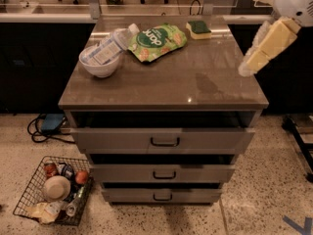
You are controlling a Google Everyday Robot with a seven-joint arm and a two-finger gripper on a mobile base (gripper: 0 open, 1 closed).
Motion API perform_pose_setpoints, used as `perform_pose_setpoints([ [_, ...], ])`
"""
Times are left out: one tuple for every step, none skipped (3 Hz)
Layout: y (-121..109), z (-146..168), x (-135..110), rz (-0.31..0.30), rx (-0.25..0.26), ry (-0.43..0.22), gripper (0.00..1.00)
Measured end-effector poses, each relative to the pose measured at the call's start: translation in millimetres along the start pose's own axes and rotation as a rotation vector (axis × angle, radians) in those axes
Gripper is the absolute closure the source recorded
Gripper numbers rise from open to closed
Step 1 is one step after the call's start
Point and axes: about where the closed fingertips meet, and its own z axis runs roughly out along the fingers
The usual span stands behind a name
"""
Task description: Pick blue plastic bottle from white bowl and place on counter
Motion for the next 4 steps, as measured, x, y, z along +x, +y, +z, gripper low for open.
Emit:
perform_pose_setpoints([
  [-27.5,33.4,-18.0,0.009,0.017,-0.248,0.00],
  [-44.1,79.2,-40.7,0.026,0.015,-0.517,0.00],
  [-49.2,130.7,-54.4,0.091,-0.035,-0.737,0.00],
  [-49.1,130.3,-54.7,0.090,-0.035,-0.736,0.00],
])
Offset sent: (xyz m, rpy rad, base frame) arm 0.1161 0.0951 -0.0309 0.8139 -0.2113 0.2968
